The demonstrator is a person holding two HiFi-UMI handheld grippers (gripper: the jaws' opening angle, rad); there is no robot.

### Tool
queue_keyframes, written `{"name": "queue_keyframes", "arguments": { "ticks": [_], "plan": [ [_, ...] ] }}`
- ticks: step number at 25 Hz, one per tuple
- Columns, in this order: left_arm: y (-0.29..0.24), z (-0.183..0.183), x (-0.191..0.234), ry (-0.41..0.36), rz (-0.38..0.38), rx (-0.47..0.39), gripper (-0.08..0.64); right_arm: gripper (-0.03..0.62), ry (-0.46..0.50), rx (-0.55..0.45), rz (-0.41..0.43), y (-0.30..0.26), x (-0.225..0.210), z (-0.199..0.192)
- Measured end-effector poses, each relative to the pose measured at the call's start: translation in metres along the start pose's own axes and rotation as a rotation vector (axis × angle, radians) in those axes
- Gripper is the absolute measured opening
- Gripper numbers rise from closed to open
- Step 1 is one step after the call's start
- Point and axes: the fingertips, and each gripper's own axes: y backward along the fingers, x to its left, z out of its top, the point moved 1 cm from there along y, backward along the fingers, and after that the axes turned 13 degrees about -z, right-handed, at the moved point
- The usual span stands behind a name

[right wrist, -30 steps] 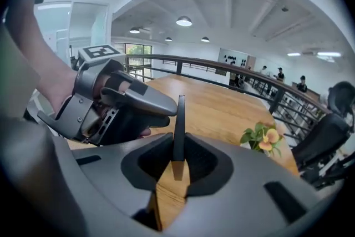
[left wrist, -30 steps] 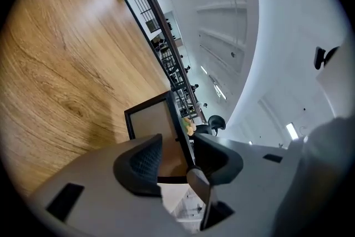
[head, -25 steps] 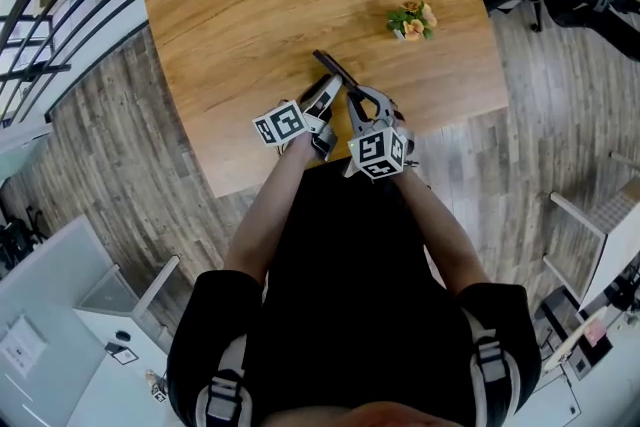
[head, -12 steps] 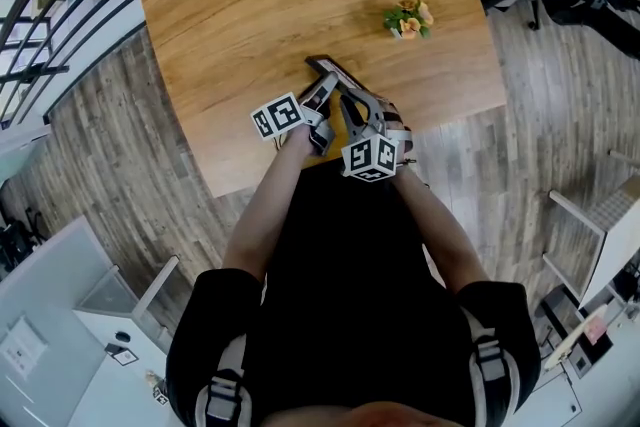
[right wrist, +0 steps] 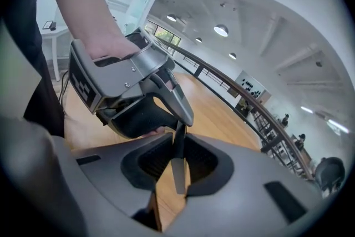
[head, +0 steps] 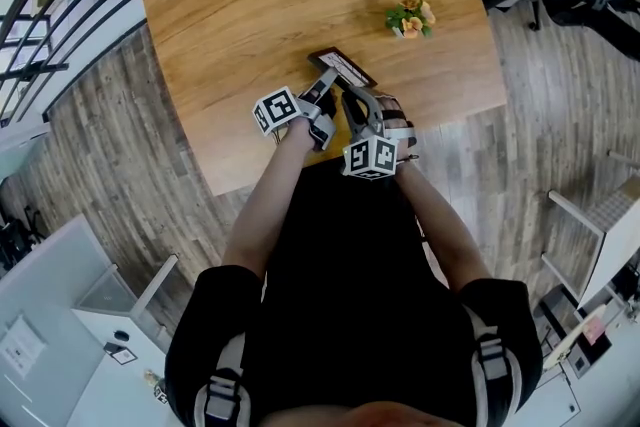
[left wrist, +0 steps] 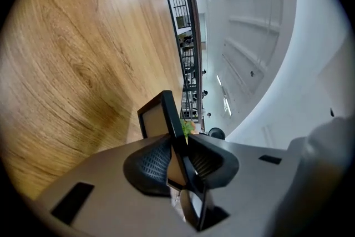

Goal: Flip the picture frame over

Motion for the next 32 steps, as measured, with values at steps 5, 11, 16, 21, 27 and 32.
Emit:
{"name": "queue_keyframes", "arguments": {
  "ticks": [5,11,16,21,27,32],
  "plan": [
    [-0.002,0.002,-0.01,-0.005,-0.039,0.003,0.098,0.084,0.02,-0.032,-0.035,0.002,-0.003,0.003],
    [-0.007,0.001,-0.03,-0.005,-0.153,0.003,0.083,0.107,-0.003,-0.062,-0.027,0.005,0.0,0.006],
    [-0.008,0.001,-0.038,-0.009,-0.194,0.02,0.078,0.12,-0.044,-0.092,0.016,0.008,0.003,0.01],
    [-0.003,0.004,-0.046,-0.019,-0.219,0.039,0.078,0.138,-0.213,-0.124,0.097,0.018,-0.006,0.014],
    [0.005,0.009,-0.053,-0.025,-0.25,0.047,0.078,0.141,-0.357,-0.178,0.198,0.031,-0.013,0.016],
    [0.011,0.017,-0.057,-0.03,-0.272,0.046,0.078,0.178,-0.523,-0.239,0.247,0.031,-0.027,0.019]
  ]
}}
